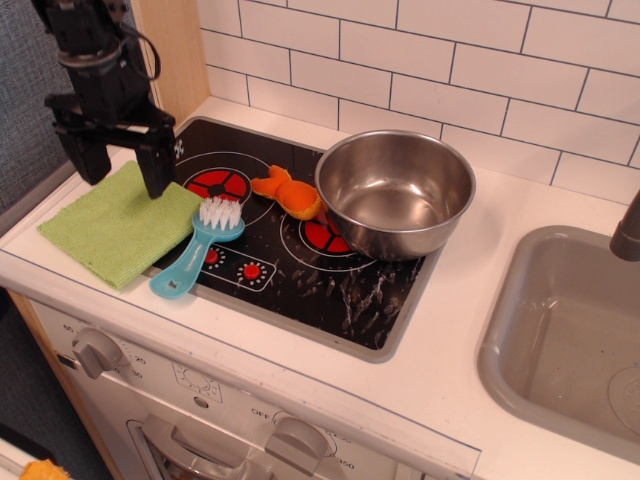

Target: Move the green towel so its to the left of the brush.

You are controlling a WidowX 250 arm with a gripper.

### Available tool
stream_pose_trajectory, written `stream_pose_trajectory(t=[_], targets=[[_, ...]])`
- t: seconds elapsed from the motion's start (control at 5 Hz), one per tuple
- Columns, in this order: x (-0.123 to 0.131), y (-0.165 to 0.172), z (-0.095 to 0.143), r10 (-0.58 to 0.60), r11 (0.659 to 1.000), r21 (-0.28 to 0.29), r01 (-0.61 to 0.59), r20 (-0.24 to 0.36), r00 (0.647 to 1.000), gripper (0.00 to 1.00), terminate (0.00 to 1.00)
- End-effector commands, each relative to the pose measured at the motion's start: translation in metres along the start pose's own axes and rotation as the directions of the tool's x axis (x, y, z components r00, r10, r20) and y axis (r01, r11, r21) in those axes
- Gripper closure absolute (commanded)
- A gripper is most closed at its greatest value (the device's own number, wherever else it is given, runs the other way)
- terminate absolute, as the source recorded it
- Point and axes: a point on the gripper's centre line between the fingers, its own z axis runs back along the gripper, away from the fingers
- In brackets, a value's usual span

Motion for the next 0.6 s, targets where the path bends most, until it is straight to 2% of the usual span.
stream_pose_trajectory(t=[0.0, 0.2, 0.4], targets=[[0.0009, 0.001, 0.0231, -0.038, 0.999, 0.005, 0.038, 0.049, 0.998, 0.0, 0.0], [0.0009, 0.001, 0.0231, -0.038, 0.999, 0.005, 0.038, 0.049, 0.998, 0.0, 0.0], [0.0009, 0.001, 0.0231, -0.038, 0.999, 0.005, 0.038, 0.049, 0.998, 0.0, 1.0]])
